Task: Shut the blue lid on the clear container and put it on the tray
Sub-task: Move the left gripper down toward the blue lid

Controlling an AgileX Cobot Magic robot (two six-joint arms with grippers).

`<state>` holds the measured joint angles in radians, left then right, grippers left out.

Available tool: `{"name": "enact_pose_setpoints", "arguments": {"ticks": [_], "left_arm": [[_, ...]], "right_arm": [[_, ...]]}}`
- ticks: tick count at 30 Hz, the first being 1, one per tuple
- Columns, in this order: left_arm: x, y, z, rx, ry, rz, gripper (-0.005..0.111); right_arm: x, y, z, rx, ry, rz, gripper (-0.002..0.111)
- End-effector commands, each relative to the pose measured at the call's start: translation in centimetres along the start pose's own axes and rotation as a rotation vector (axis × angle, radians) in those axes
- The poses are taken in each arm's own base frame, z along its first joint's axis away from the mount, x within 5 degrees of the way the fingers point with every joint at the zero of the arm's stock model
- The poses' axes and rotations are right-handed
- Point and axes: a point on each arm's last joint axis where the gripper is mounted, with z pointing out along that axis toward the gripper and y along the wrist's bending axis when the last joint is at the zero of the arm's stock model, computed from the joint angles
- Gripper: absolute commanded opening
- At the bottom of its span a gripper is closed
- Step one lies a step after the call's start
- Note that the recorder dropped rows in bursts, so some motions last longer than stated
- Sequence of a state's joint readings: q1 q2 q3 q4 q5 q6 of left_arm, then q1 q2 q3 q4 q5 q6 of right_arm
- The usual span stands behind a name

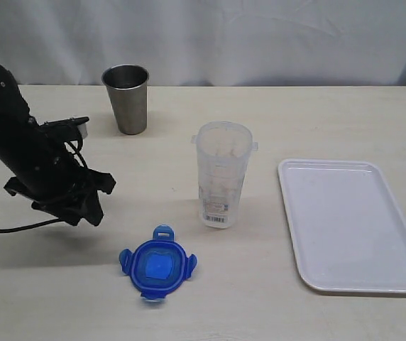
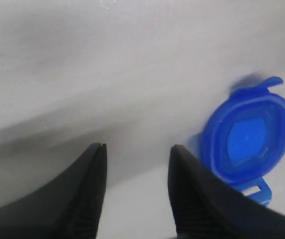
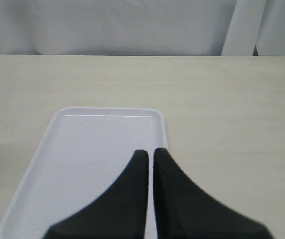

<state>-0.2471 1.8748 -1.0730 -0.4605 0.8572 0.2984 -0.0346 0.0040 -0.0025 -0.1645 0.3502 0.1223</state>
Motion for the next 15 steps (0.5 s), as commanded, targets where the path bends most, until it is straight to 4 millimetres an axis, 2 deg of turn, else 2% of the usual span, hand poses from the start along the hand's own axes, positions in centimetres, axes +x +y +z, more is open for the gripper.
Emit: {"name": "enact_pose_setpoints", "arguments": {"ticks": [1,4,6,11,15], "left_arm": [[1.1,-2.6,0.8,0.039,0.072,0.068,0.044],[2.1,-4.0,2.6,0.004,0.049,0.123,0.045],[2.3,-4.2,3.2,-0.008,0.019,0.124,0.045],[2.3,-4.4,3.4,-0.001,-0.006,0.111,0.045],[2.9,-5.7,4.3,-0.008,-0.023,0.149,0.045]], "right_arm": [[0.1,0.0,0.0,-0.003,-0.001,0.0,0.005],[0.1,0.0,0.0,-0.003,-0.001,0.0,0.005],[0.1,0.0,0.0,-0.003,-0.001,0.0,0.005],[0.1,0.0,0.0,-0.003,-0.001,0.0,0.005],[0.1,0.0,0.0,-0.003,-0.001,0.0,0.005]]}}
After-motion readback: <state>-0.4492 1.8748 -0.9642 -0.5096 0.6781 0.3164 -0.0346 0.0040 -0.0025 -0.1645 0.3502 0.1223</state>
